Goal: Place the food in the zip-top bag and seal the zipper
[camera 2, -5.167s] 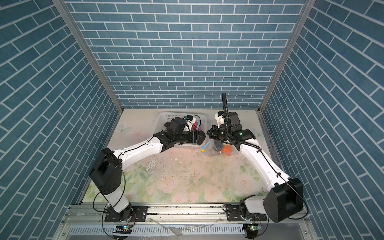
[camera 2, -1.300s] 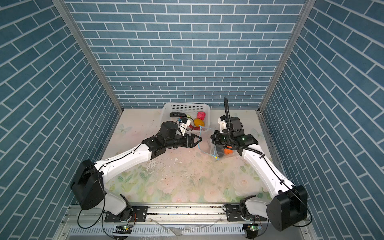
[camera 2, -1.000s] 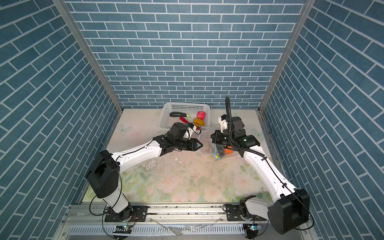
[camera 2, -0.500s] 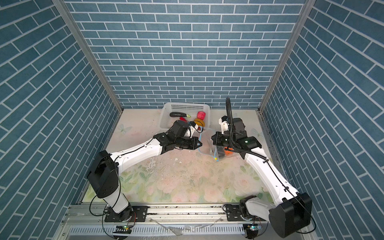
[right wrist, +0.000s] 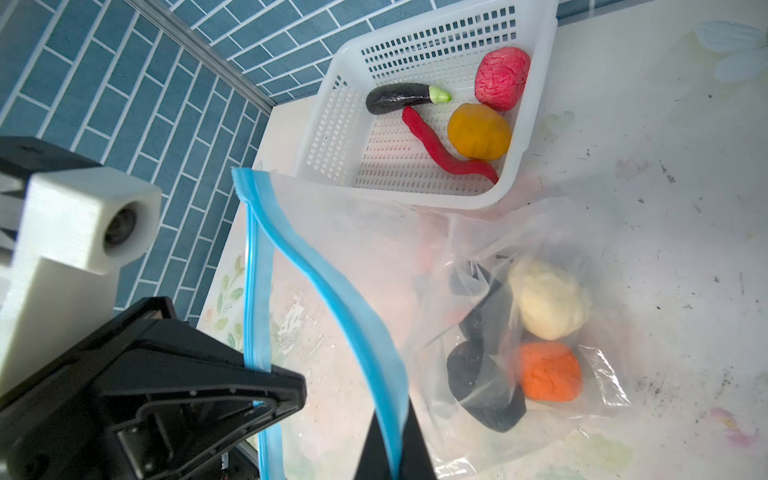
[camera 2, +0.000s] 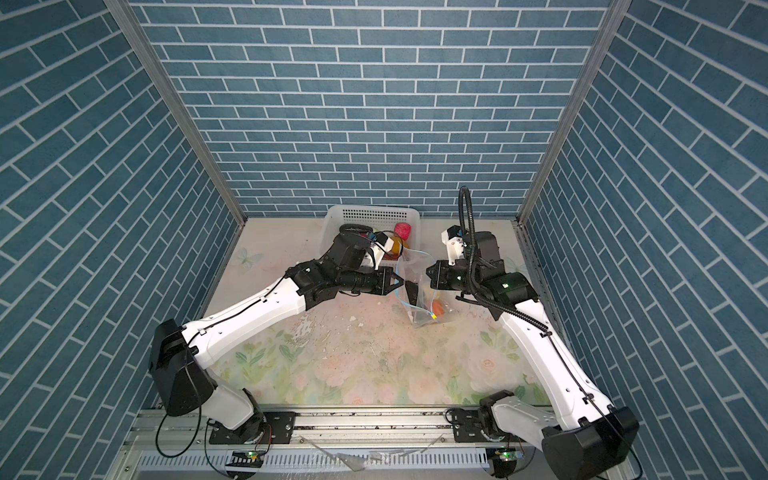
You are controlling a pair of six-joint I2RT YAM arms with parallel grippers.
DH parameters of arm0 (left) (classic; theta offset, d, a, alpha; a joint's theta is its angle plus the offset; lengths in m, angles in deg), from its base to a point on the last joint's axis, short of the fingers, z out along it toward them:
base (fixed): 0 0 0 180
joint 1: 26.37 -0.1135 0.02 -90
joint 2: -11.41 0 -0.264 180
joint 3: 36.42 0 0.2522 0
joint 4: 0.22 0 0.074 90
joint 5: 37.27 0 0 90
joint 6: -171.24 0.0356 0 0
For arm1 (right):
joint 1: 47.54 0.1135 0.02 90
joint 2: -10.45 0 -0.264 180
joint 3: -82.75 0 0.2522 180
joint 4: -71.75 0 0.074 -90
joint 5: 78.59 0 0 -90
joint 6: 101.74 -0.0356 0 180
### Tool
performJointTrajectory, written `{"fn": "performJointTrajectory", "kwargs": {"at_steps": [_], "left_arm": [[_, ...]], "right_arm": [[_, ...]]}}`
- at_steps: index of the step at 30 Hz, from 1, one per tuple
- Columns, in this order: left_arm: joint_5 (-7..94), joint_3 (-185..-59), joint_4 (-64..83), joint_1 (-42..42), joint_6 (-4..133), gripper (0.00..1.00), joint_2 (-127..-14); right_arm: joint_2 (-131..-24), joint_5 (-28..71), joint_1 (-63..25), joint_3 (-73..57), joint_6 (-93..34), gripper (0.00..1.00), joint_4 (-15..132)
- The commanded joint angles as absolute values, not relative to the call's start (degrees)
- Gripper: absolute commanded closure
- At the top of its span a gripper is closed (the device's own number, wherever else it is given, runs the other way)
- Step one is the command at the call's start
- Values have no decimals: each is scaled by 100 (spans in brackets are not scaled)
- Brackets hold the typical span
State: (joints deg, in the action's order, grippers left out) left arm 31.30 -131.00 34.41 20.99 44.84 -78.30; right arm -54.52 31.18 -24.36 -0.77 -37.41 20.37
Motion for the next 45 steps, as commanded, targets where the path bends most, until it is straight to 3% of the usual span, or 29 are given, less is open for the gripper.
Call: {"fn": "performJointTrajectory", "kwargs": {"at_steps": [1, 17, 32, 37, 45], "left_arm": [[3339, -13413, 3921, 2129, 4461, 100, -7688], [3827, -14186, 4984, 2136, 4150, 100, -7126], [4139, -13171, 4712, 1922, 3710, 100, -6861], [4144, -13061, 4533, 1820, 3604, 100, -6793], [4067, -13037, 4264, 1657, 3554, 100, -6711]], "right_arm": [[-5492, 3207, -2451, -653, -3594, 100, 1666], [-6399, 3840, -2048, -2106, -3871, 100, 1229], [-7411, 4546, -1865, -2250, -3935, 100, 2051], [-7531, 4556, -1866, -2509, -3798, 92, 2021], [-7527, 4438, -1871, -2661, -3732, 96, 1668]]}}
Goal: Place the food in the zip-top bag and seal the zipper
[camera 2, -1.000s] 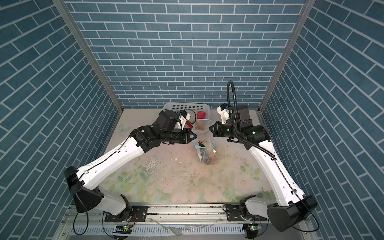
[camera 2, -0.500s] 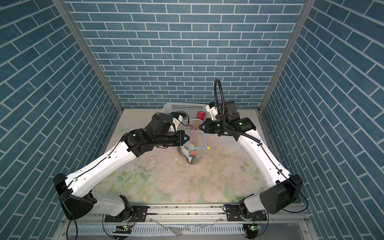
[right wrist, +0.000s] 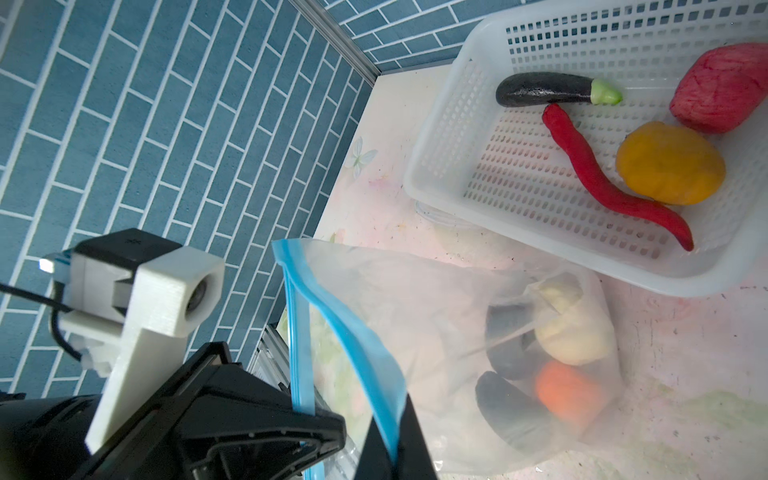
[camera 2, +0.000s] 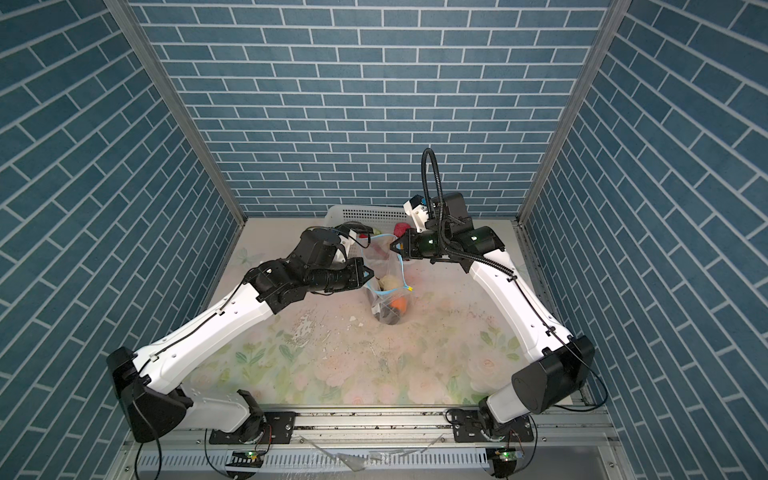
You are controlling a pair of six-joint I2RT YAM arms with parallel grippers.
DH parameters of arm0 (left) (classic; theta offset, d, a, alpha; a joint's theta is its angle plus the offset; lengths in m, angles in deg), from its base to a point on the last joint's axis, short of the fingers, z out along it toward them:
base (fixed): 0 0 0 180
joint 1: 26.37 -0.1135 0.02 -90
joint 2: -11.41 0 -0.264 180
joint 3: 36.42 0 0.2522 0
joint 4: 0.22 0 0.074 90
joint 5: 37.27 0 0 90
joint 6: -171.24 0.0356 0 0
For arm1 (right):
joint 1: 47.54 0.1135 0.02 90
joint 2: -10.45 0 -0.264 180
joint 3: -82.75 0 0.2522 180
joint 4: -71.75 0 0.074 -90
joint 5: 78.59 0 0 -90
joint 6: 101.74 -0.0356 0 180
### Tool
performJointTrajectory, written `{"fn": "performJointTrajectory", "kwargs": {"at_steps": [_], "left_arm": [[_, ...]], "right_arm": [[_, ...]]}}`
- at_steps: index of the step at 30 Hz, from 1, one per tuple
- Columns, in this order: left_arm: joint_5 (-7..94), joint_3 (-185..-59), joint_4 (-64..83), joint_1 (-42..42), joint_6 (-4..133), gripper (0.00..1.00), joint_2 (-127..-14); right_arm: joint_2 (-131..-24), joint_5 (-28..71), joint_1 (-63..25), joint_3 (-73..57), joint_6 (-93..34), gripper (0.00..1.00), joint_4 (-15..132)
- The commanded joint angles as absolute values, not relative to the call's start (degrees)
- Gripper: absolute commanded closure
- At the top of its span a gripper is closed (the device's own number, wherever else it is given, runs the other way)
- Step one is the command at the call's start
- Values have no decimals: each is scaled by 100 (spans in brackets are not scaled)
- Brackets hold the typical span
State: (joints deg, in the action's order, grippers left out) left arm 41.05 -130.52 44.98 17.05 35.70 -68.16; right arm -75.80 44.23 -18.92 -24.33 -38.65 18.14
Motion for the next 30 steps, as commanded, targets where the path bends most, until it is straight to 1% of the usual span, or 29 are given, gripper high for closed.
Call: {"fn": "performJointTrajectory", "kwargs": {"at_steps": [1, 3, 5, 8, 12, 14, 20, 23, 26, 30], "left_arm": [[4040, -13071, 4261, 1651, 3554, 100, -6748], [3987, -13116, 4242, 1652, 3555, 100, -6803], [3967, -13121, 4209, 1645, 3554, 100, -6833], [3979, -13078, 4143, 1635, 3540, 100, -6842], [3907, -13103, 4096, 1618, 3520, 100, -6884], [3872, -13125, 4096, 1619, 3534, 100, -6919], [3851, -13065, 4078, 1617, 3520, 100, -6870], [3881, -12987, 4033, 1618, 3501, 100, -6783], [3885, -12912, 4002, 1623, 3482, 100, -6724], [3871, -12854, 3990, 1617, 3468, 100, -6698]], "right_arm": [[-7493, 4377, -1871, -2643, -3714, 95, 1625], [-7433, 4215, -1871, -2637, -3675, 91, 1514], [-7377, 4024, -1871, -2640, -3630, 82, 1320], [-7247, 3745, -1864, -2532, -3613, 73, 1084], [-7072, 3458, -1801, -2362, -3636, 64, 854], [-7019, 3343, -1725, -2325, -3639, 64, 801], [-7200, 3029, -1595, -2672, -3494, 79, 592], [-7393, 3090, -1494, -2874, -3461, 79, 526], [-7445, 3078, -1415, -2953, -3450, 76, 531], [-7501, 2978, -1405, -2983, -3450, 88, 552]]}}
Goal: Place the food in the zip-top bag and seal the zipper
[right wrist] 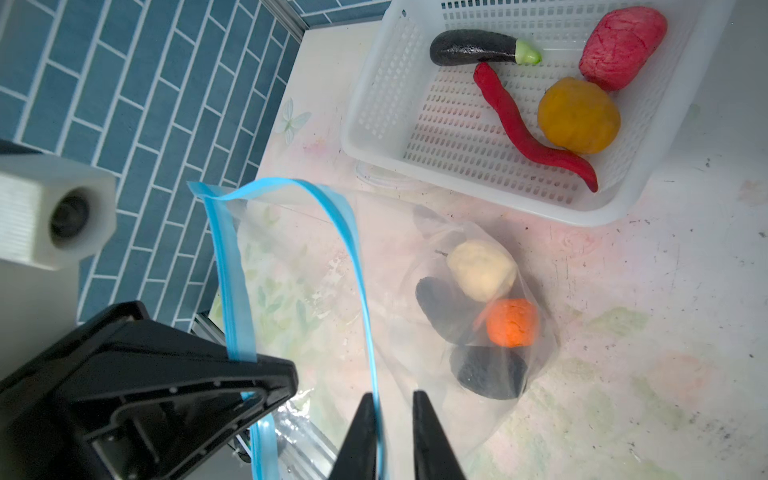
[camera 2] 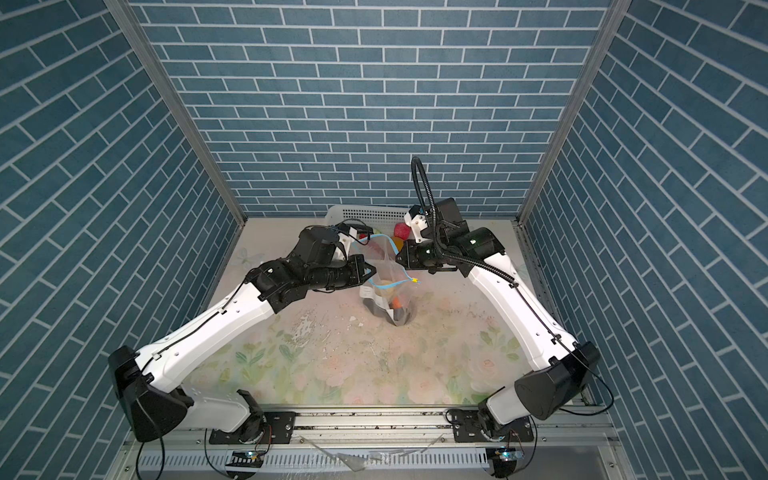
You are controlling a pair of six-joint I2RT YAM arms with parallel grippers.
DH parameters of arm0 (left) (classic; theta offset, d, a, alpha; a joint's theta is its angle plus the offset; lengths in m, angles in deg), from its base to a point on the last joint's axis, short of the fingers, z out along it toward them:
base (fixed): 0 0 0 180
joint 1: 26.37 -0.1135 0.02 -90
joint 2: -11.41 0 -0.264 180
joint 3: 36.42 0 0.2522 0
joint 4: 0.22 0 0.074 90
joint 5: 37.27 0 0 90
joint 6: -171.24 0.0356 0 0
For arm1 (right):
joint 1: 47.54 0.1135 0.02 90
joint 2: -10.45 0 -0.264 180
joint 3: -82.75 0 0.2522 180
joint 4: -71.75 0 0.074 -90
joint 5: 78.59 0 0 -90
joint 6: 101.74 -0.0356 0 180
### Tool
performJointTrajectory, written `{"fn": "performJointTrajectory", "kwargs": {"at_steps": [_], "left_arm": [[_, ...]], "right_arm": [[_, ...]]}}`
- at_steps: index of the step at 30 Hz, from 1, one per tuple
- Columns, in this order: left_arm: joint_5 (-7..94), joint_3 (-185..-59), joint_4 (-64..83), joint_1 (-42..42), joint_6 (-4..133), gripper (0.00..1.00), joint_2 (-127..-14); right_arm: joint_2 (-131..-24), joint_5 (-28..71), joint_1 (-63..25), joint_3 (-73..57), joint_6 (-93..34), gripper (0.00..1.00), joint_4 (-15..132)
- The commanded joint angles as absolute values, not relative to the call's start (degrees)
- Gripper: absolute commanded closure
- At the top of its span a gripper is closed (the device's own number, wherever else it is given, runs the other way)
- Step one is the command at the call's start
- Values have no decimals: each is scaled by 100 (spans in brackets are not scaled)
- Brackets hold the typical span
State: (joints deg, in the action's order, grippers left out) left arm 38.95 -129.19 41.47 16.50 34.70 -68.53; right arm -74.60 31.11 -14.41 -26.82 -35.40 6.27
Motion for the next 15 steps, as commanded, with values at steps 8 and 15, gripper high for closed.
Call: {"fn": "performJointTrajectory", "kwargs": {"at_steps": [8, 15], "left_arm": [[3881, -12892, 4056, 1617, 3501, 100, -6673], [3829, -13205, 4091, 1593, 3585, 100, -6862]], "right_arm": [[-7799, 3099, -1345, -3382, -3441, 100, 564], [-7686, 2260, -1335, -3671, -3319, 100, 25]]}}
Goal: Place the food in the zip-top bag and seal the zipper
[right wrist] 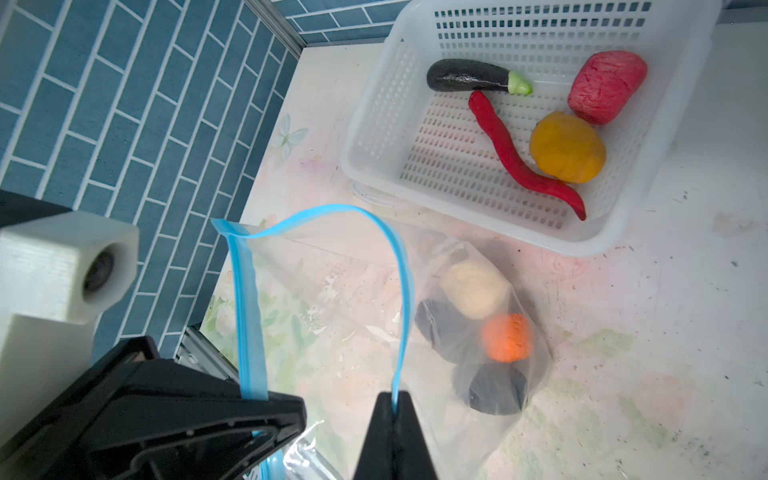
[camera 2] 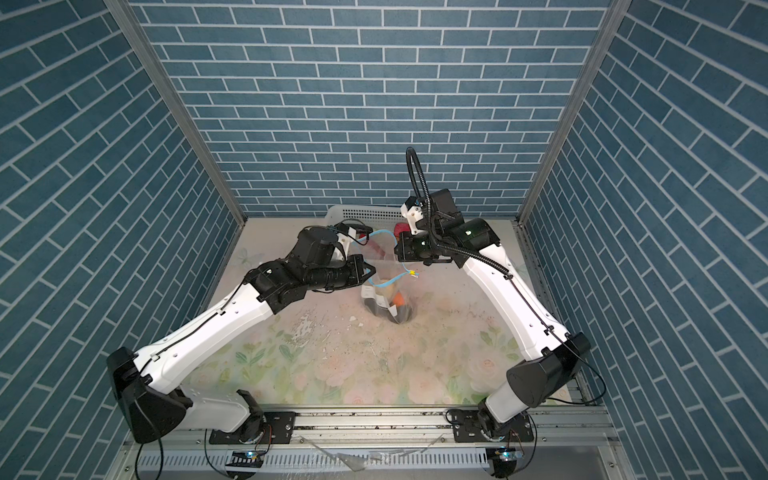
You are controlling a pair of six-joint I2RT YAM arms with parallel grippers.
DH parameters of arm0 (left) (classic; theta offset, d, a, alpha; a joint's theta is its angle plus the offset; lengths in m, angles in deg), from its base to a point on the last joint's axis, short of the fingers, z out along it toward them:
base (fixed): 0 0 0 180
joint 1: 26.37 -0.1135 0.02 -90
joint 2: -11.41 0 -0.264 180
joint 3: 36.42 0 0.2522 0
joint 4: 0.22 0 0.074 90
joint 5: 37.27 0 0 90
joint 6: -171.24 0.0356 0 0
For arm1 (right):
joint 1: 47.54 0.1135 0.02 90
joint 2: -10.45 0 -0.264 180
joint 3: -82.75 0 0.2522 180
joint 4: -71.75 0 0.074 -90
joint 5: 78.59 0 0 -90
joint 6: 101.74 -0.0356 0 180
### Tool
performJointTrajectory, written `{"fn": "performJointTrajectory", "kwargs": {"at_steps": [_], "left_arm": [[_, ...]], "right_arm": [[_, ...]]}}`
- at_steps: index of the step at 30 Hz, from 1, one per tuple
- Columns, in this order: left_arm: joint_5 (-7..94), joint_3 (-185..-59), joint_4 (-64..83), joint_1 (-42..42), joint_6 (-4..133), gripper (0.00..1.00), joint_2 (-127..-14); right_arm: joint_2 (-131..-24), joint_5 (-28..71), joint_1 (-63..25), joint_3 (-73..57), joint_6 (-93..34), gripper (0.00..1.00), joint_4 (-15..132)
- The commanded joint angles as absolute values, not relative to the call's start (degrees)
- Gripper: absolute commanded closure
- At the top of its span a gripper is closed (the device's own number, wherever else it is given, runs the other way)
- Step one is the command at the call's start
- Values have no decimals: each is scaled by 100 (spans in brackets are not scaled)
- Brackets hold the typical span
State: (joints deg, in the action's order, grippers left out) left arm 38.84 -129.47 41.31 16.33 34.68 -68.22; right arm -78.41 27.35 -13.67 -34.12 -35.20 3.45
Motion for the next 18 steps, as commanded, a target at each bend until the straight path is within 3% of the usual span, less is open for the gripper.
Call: {"fn": "performJointTrajectory", "kwargs": {"at_steps": [1, 18], "left_arm": [[3774, -13258, 4054, 1592, 3587, 100, -6917], [2908, -15362, 3817, 2013, 3614, 100, -8991]], "right_arm": [[-7627, 2111, -1338, -3651, -3305, 100, -13], [-6259, 868, -2101, -3123, -3164, 100, -536]]}}
